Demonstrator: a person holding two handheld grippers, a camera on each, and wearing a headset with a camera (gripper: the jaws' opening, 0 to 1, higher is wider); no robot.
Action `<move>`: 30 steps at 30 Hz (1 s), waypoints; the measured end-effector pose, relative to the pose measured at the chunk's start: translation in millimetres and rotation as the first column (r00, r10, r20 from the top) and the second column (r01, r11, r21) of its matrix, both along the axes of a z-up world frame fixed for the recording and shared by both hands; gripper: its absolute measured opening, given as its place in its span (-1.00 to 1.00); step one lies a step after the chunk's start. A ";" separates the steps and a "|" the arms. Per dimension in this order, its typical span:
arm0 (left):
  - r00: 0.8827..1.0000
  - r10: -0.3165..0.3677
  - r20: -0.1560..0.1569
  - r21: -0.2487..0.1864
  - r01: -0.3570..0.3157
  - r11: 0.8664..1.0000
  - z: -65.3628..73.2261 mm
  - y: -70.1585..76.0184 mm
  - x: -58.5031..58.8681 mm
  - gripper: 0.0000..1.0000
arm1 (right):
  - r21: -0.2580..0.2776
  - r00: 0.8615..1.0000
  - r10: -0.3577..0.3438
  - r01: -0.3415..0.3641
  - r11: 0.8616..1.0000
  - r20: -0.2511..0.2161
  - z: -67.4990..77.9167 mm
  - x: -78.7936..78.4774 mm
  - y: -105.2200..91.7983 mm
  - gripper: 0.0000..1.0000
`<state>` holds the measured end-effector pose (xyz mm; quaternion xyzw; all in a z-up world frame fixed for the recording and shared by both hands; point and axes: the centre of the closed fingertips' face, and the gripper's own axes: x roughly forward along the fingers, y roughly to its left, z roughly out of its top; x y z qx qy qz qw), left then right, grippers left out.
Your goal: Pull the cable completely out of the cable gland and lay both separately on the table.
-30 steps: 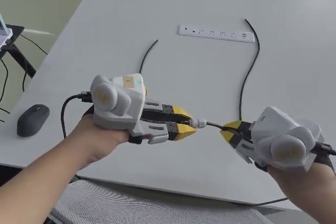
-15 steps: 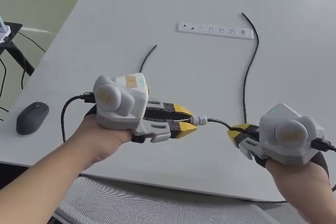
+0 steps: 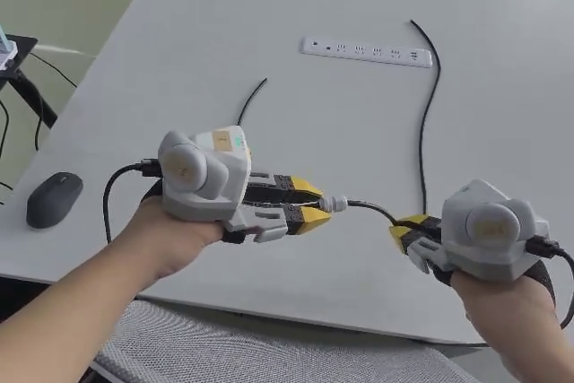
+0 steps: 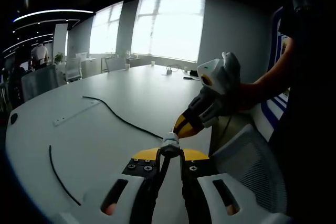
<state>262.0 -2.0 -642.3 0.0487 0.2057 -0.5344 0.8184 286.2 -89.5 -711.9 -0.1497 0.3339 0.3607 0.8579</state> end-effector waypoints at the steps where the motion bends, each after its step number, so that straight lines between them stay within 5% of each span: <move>1: 1.000 0.000 0.000 0.000 0.000 1.000 0.0 0.2 0.1 -0.70 | -0.006 1.000 0.013 -0.013 1.000 0.011 0.9 -0.9 -0.1 -0.99; 10: 1.000 -0.003 -0.006 -0.008 0.003 1.000 1.0 -3.0 0.2 -0.70 | -0.029 0.997 0.068 -0.067 0.997 0.041 5.9 -4.9 -4.7 -0.88; 17: 1.000 -0.005 -0.019 -0.005 0.005 1.000 -0.4 -4.8 0.6 -0.70 | -0.054 0.987 0.121 -0.116 0.992 0.105 31.2 -8.0 4.6 -0.78; 20: 1.000 -0.006 -0.023 -0.003 0.006 1.000 0.4 -4.3 0.4 -0.70 | -0.068 0.977 0.171 -0.163 0.984 0.126 40.9 -11.2 17.5 -0.77; 23: 1.000 -0.006 -0.024 0.004 0.006 1.000 0.1 -3.1 0.9 -0.70 | -0.122 0.952 0.246 -0.227 0.966 0.180 52.5 -11.8 32.5 -0.77; 30: 0.999 -0.013 -0.030 0.012 0.013 1.000 -2.4 -5.4 0.2 -0.69 | -0.202 0.912 0.339 -0.296 0.934 0.229 58.0 -15.1 50.8 -0.79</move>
